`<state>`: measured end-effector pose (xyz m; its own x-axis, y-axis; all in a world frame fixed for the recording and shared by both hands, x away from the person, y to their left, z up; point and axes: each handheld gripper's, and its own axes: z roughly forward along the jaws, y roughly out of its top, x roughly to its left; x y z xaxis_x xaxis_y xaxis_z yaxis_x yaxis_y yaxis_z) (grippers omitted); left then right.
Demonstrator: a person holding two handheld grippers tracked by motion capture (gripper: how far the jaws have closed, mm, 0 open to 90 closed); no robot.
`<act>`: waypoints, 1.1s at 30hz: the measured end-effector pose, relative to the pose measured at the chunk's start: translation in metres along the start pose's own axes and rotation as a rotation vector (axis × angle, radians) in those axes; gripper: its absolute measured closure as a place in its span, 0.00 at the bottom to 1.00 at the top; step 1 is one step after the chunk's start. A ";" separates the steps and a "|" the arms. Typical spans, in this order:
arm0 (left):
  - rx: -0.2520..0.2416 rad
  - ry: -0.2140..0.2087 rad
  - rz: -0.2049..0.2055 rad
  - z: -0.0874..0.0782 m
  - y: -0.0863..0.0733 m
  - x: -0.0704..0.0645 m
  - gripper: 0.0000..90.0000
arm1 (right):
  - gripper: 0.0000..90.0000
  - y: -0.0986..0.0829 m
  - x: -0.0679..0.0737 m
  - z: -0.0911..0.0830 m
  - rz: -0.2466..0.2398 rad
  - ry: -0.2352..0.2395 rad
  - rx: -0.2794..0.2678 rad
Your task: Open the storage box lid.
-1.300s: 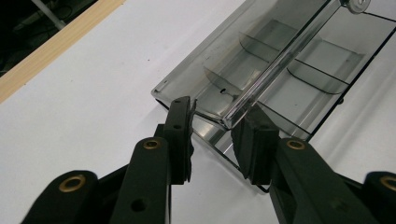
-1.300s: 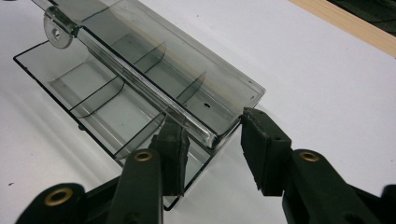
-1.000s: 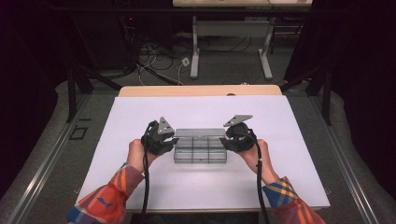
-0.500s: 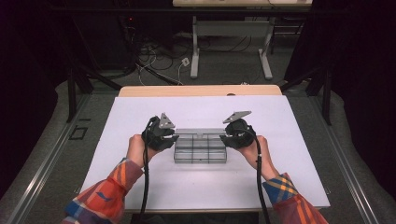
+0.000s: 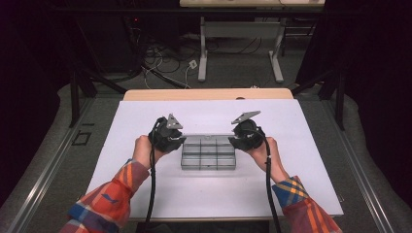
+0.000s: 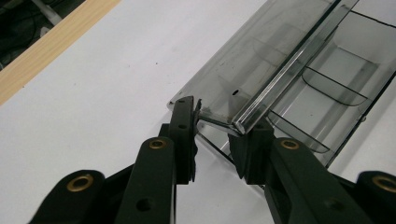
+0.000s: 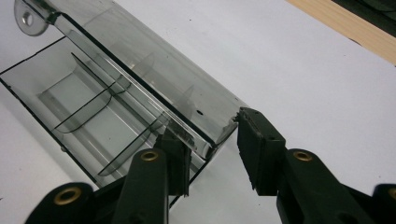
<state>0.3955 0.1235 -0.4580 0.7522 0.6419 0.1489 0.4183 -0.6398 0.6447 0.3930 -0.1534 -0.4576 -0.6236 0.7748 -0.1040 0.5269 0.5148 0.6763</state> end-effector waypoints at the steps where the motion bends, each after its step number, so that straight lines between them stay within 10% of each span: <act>1: 0.012 -0.005 0.002 -0.001 0.001 0.001 0.81 | 0.73 0.000 0.000 0.000 -0.002 -0.003 0.001; 33: 0.012 0.009 -0.039 0.023 0.013 0.020 0.85 | 0.83 0.012 -0.021 0.024 0.078 -0.009 0.032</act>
<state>0.4280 0.1184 -0.4638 0.7307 0.6700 0.1309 0.4531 -0.6194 0.6411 0.4263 -0.1548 -0.4652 -0.5746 0.8163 -0.0590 0.5915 0.4641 0.6593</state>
